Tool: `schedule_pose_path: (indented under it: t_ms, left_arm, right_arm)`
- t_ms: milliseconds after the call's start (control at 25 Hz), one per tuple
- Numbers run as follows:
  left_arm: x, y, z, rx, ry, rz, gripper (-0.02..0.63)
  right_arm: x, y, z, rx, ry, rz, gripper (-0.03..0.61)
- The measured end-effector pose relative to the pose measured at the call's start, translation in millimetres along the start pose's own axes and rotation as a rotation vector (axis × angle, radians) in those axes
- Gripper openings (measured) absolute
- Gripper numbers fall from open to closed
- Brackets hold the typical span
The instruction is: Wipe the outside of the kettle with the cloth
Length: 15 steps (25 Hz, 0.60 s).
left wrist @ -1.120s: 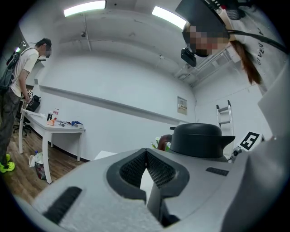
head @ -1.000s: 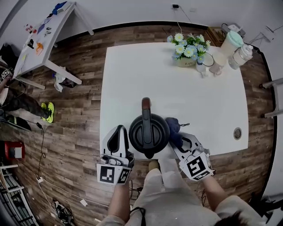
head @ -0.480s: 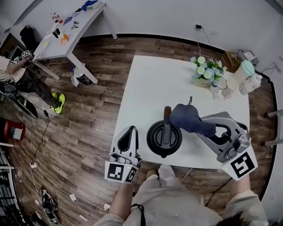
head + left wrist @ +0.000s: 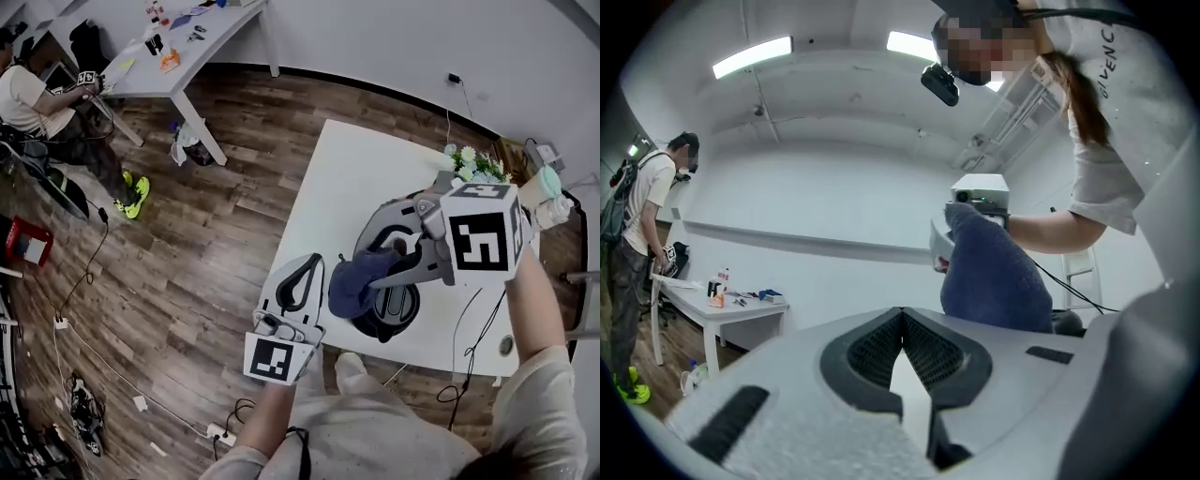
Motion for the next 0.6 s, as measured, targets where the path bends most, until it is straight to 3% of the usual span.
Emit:
schedule_pose_path:
  t_ms: [160,280,480,600]
  left_arm:
    - [9.0,-20.6,-10.8,-0.036,-0.081,-0.029,0.006]
    - [8.7,-40.6,-12.1,-0.092,-0.085,-0.077,0.006]
    - [-2.8,-75.0,-25.2,-0.148,-0.058,-0.142,0.006]
    - [-5.0,-94.1,-30.1,-0.182,-0.085,-0.179,0.006]
  right_arm:
    - [39.2,-40.6,32.5,0.208,0.219,-0.092,0.072]
    - [65.4,-69.9,42.6,0.349,0.358,-0.144,0.072]
    - [108.5,-117.6,55.5,0.519,0.532,-0.228,0.072]
    - [126.3,-138.4,60.1,0.601,0.600,-0.259,0.072]
Point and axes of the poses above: the fingertips, and each gripper's own axes: x forward along the fingers, z to its right, y out of its top, the point moved 9 cm from there along -x, backward along the fingers, and after that the axes turned 10 degrees about z, right-handed, at the moved point
